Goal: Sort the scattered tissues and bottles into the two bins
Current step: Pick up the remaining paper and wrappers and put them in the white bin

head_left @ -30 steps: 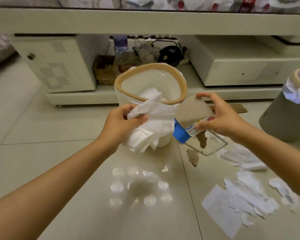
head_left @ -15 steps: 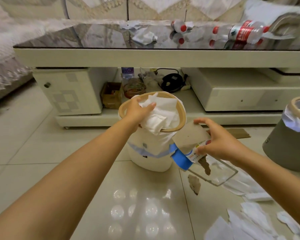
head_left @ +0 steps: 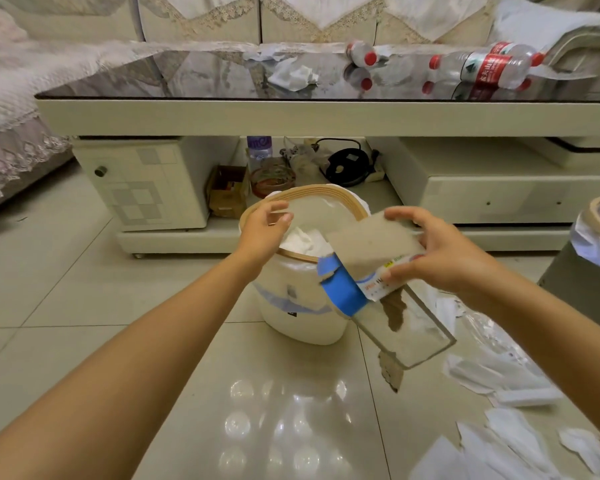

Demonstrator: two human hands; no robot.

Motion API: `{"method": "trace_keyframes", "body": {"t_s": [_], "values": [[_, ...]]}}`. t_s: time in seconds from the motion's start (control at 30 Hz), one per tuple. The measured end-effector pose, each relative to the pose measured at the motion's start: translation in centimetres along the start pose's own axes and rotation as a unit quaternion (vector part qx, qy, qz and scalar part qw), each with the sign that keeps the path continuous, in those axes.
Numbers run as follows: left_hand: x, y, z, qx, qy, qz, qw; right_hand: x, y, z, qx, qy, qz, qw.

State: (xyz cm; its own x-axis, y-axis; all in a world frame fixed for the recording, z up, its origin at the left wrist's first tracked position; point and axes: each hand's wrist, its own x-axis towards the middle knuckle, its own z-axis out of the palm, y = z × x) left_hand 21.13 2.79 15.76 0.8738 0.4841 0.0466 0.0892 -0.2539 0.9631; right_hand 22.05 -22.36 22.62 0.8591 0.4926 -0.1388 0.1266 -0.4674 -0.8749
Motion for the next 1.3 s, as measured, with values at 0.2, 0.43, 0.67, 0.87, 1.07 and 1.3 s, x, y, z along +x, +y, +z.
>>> {"method": "trace_keyframes", "body": {"t_s": [0.2,0.43,0.67,0.87,1.07,1.3], "values": [[-2.4,1.2,0.0,-0.08,-0.071,0.029,0.994,5.2,-3.0,2.0,0.114,0.062,-0.047,0.99],[-2.1,1.4,-1.6,-0.006,-0.178,-0.007,0.984,9.9,-3.9,4.7,0.26,0.155,-0.034,0.953],[1.5,2.2,-1.2,-0.053,-0.011,-0.079,0.995,12.4,-2.9,5.9,0.331,0.178,0.024,0.926],[4.5,0.5,0.5,-0.016,0.062,-0.099,0.993,13.8,-1.3,6.3,0.268,0.108,0.124,0.949],[3.7,-0.8,1.1,0.135,0.021,-0.062,0.989,14.4,0.2,5.4,0.188,0.082,0.13,0.97],[0.9,1.4,3.1,0.056,-0.014,0.03,0.998,11.5,0.5,2.0,0.158,0.036,0.036,0.986]]}}
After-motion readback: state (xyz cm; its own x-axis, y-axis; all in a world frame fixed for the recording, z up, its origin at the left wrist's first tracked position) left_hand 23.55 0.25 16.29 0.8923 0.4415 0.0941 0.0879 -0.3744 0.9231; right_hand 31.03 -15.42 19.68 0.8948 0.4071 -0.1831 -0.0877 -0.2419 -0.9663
